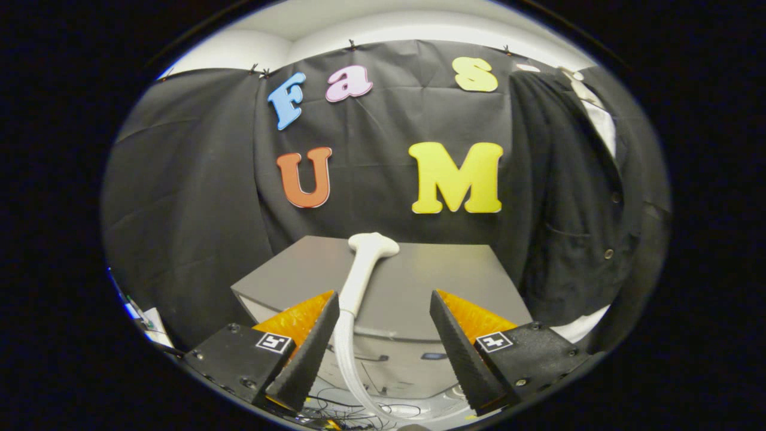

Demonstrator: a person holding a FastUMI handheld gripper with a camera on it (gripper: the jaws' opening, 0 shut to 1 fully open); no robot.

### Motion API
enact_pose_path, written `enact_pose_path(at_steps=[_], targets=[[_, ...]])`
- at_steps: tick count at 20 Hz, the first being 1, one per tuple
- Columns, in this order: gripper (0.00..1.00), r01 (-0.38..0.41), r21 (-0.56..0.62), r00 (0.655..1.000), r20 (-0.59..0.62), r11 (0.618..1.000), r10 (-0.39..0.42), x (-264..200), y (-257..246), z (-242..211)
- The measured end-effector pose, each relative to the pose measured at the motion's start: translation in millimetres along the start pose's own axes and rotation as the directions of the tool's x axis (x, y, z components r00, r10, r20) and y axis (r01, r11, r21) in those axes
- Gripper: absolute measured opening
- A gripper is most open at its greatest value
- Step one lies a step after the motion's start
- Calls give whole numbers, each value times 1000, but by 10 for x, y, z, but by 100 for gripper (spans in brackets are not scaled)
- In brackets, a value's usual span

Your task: Iron the clothes twice with a garment steamer, once on the left side and once on the right side.

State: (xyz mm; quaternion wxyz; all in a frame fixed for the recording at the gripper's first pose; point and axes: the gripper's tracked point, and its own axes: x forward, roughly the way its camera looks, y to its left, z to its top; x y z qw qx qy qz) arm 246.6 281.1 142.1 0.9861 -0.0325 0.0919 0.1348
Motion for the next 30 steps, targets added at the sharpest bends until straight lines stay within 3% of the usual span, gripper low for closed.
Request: enact_pose_path(at_steps=[5, 9, 12, 13, 16, 17, 20, 24, 30], targets=[[95, -9, -5, 993, -117, 1000, 8, 752, 256, -64], [86, 18, -36, 975, -221, 999, -26, 1200, 295, -213], [71, 25, -34, 953, -300, 999, -34, 1321, 299, -380], [70, 37, -24, 956, -291, 999, -42, 1355, 272, -347], [47, 69, 43, 948, -314, 997, -52, 1392, 293, -347], [45, 66, 45, 948, -314, 997, -49, 1399, 298, -341], [38, 43, 94, 959, -282, 995, -15, 1347, 293, -312], [36, 44, 101, 975, -223, 994, -20, 1145, 181, -210], [36, 39, 121, 995, -98, 992, -27, 199, -238, 85]])
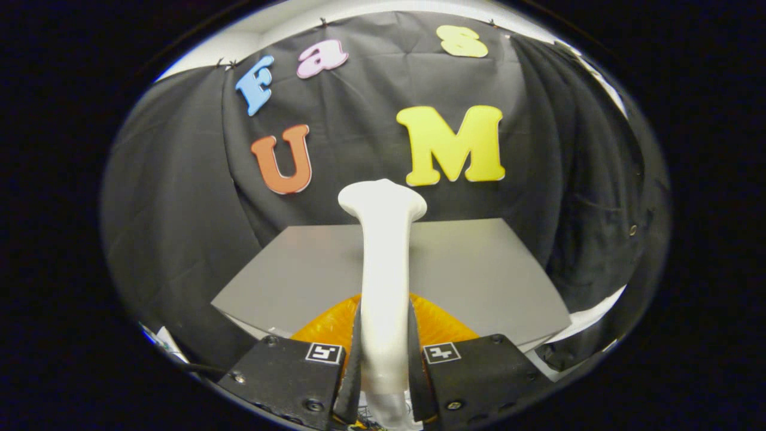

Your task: Iron the clothes twice with a garment steamer, once on the left side and once on the right side.

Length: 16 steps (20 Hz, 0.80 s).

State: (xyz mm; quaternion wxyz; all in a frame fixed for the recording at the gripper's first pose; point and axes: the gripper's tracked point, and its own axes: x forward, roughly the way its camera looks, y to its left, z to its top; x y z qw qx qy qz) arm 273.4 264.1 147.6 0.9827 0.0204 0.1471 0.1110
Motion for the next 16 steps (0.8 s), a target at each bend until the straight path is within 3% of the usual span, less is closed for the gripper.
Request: enact_pose_path(at_steps=[5, 10, 16], targets=[[36, 36, 14, 989, 142, 999, -37, -982, -578, 350], [36, 114, 19, 953, 280, 993, -115, -1873, -1304, 751], [36, 180, 63, 909, 372, 982, -191, -2290, -2147, 1291]])
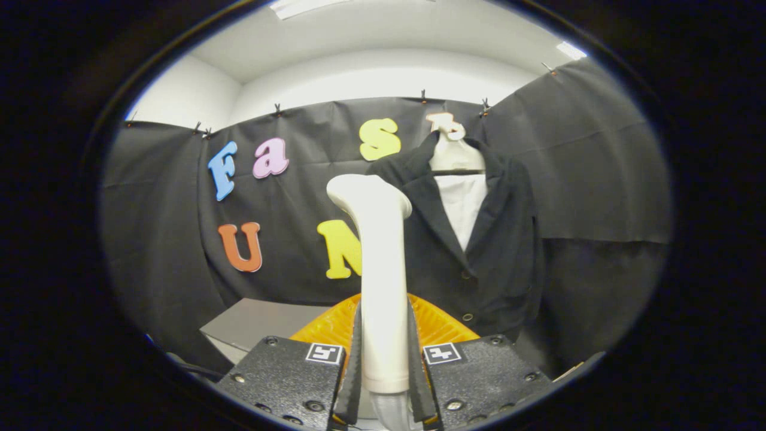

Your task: Iron the clothes twice with a garment steamer, once on the left side and once on the right side.

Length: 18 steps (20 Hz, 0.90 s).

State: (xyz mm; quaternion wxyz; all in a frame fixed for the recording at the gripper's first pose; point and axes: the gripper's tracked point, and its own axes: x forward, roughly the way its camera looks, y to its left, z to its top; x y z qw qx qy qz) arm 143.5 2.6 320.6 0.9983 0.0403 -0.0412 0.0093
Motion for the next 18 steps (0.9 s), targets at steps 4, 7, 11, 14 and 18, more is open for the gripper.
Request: enact_pose_path(at_steps=[4, 7, 11, 14, 18], targets=[[36, 12, -7, 1000, 0, 1000, -12, 333, -369, 212], [36, 1, -26, 1000, -10, 1000, -1, 604, -500, 247], [36, -12, -30, 999, -42, 999, 11, 840, -597, 172], [36, -17, -41, 999, -50, 999, 15, 882, -652, 81], [36, -15, -48, 998, -65, 999, 12, 859, -708, -18]])
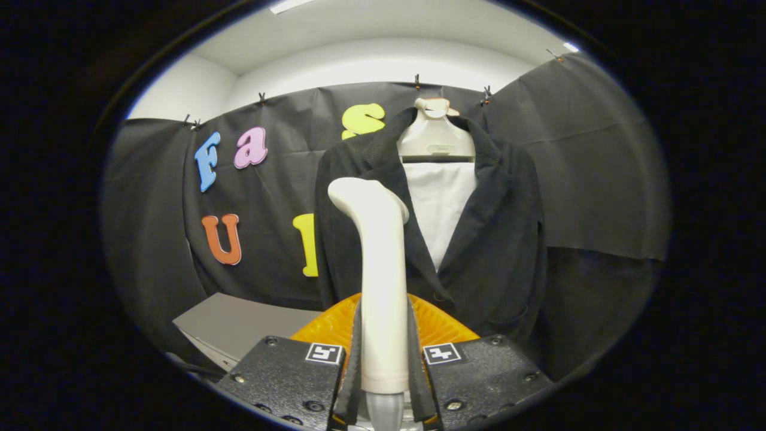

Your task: Iron the clothes twice with a garment steamer, once on the left side and once on the right side.

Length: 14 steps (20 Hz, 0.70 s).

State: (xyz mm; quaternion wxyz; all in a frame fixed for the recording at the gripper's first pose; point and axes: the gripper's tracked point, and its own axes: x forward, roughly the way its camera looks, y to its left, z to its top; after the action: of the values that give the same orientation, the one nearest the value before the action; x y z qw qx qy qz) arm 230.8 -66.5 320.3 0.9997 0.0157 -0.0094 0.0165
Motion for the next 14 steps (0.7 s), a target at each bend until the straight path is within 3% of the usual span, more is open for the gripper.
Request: enact_pose_path(at_steps=[14], targets=[[36, 40, -3, 991, -124, 999, -40, -98, -157, -741]])
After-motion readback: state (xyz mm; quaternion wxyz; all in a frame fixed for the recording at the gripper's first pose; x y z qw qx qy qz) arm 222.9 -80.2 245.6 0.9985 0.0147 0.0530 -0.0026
